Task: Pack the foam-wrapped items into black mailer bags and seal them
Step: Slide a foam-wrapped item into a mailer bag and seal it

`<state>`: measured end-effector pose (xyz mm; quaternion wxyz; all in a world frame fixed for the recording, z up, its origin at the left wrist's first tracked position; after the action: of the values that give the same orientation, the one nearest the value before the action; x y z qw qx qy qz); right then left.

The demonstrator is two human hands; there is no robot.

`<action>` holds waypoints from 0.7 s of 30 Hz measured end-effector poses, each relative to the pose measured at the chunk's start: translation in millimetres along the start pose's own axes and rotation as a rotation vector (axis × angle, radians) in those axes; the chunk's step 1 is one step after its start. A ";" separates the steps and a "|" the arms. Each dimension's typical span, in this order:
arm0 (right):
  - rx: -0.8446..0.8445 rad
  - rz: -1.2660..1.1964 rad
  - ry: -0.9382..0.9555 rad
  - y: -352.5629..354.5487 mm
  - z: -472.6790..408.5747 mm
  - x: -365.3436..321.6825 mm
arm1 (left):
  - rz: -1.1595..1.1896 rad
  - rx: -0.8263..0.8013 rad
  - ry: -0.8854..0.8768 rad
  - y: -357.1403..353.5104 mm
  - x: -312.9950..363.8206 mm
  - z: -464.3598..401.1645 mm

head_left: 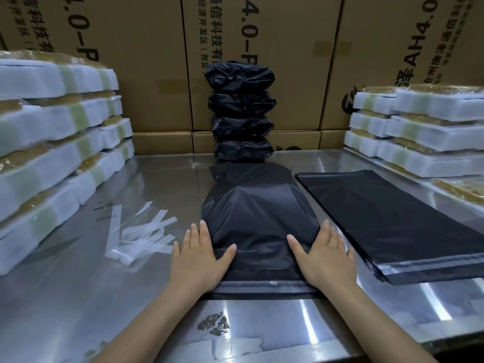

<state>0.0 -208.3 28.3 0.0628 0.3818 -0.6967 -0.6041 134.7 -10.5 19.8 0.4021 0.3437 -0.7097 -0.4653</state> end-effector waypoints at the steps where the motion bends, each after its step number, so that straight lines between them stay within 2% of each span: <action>1: 0.036 0.004 0.016 1.0 0.1 -1.0 | -0.018 -0.011 -0.004 0.5 -0.5 -0.7; 6: 0.371 -0.010 0.292 11.7 5.0 -23.3 | -0.068 -0.032 0.001 1.8 3.5 -9.9; 11: 0.471 -0.030 0.432 15.9 13.4 -35.5 | -0.104 -0.051 -0.008 3.5 5.3 -14.0; 13: 0.375 0.006 0.425 13.5 15.5 -29.8 | -0.139 -0.051 -0.016 3.4 -3.4 -11.9; 17: 0.028 0.044 0.260 0.2 8.7 -0.7 | -0.218 -0.013 -0.065 9.0 -15.2 -8.4; 19: 0.006 0.064 0.253 1.2 11.2 1.7 | -0.238 -0.010 -0.066 13.7 -15.7 -5.8; 21: 0.073 0.083 0.301 7.0 14.9 -6.0 | -0.219 0.024 -0.053 18.8 -13.9 -3.6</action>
<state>-7.2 -193.0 32.9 0.1772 0.4409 -0.7160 -0.5114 141.9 6.4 34.8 0.3255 0.4116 -0.6839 -0.5069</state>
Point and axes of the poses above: each hand's wrist, its own z-axis away from the middle knuckle, its own y-axis out of the back of the hand, x = y × z, the point moved 3 cm from there along -z, towards the middle knuckle, and after that the axes turned 11 degrees about x, right-handed, at the moved point
